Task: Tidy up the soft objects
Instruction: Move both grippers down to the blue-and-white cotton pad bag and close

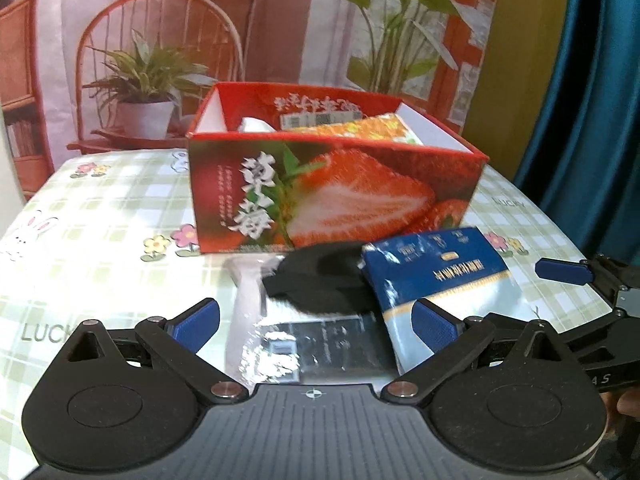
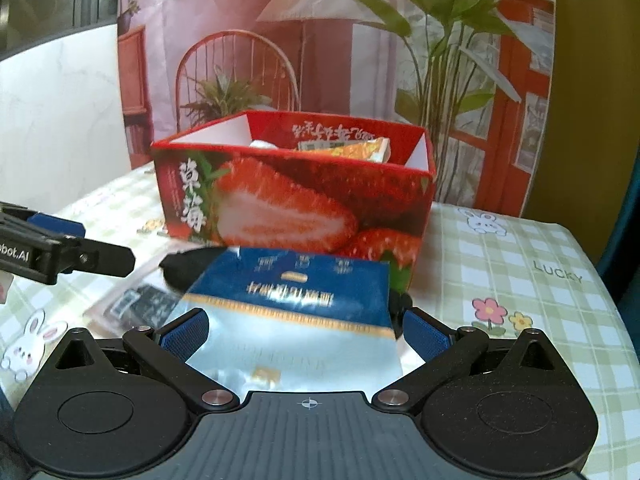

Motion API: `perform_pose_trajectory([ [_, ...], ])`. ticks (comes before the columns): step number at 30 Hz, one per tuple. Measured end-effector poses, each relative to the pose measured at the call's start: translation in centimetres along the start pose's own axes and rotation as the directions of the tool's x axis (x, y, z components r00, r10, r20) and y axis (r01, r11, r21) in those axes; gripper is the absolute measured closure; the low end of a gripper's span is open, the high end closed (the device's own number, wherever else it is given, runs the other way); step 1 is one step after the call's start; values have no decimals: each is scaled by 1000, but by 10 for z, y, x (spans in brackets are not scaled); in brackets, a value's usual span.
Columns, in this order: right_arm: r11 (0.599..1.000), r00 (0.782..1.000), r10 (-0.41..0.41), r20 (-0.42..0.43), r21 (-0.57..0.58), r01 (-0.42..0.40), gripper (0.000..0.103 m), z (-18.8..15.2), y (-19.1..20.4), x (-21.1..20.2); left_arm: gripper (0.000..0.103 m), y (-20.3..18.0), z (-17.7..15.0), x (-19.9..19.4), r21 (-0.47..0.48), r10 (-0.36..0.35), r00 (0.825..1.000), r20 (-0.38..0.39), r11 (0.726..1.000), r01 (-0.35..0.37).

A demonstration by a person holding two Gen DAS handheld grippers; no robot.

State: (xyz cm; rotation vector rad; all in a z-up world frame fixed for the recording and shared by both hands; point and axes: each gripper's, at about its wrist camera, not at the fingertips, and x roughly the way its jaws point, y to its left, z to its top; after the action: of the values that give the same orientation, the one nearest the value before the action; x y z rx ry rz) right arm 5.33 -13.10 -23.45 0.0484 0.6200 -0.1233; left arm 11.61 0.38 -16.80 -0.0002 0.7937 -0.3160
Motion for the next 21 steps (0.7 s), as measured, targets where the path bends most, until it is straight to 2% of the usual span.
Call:
perform_pose_trajectory([
  [6, 1000, 1000, -18, -13, 4, 18, 2, -6, -9, 5, 7, -1, -1, 3, 4, -25, 1000, 0, 1000, 25],
  [9, 1000, 1000, -14, -19, 16, 14, 8, -8, -15, 8, 12, 2, -2, 5, -13, -41, 999, -5, 999, 41],
  [13, 999, 998, 23, -50, 38, -21, 23, -13, -19, 15, 23, 2, -3, 11, -18, -78, 997, -25, 997, 77],
  [18, 996, 995, 85, -59, 5, -85, 33, -13, -7, 19, 35, 4, -7, 18, -35, -108, 993, -48, 994, 107],
  [21, 992, 991, 121, -65, -31, -124, 34, -11, 5, 22, 42, 8, -10, 23, -57, -113, 992, -64, 992, 109],
])
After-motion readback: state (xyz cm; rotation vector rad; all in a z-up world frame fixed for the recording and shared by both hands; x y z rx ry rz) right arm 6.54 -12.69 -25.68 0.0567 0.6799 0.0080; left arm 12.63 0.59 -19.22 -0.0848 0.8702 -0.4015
